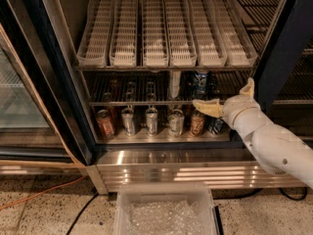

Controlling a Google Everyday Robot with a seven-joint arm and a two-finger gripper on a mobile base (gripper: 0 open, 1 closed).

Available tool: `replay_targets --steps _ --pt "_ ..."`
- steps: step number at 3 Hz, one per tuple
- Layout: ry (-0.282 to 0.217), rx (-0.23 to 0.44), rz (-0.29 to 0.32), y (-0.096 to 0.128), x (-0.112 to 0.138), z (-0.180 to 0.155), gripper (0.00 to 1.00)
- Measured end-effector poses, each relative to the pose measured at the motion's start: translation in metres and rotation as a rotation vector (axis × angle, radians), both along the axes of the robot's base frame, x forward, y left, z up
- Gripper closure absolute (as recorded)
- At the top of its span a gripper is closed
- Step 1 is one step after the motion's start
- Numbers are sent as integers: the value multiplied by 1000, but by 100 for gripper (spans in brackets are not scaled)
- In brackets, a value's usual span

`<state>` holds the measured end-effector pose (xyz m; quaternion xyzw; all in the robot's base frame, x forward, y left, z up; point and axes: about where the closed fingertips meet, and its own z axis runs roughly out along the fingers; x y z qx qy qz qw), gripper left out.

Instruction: Pick coke can from middle shelf of fridge

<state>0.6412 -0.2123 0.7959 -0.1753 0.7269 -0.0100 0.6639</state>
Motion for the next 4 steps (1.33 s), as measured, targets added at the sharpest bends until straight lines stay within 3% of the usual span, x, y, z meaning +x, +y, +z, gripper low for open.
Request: replay_targets --steps 1,2,4 --pt "0 14 -39 -3 3 3 0" --pt "0 14 -39 -3 3 3 0" --pt "0 14 -38 -3 3 3 40"
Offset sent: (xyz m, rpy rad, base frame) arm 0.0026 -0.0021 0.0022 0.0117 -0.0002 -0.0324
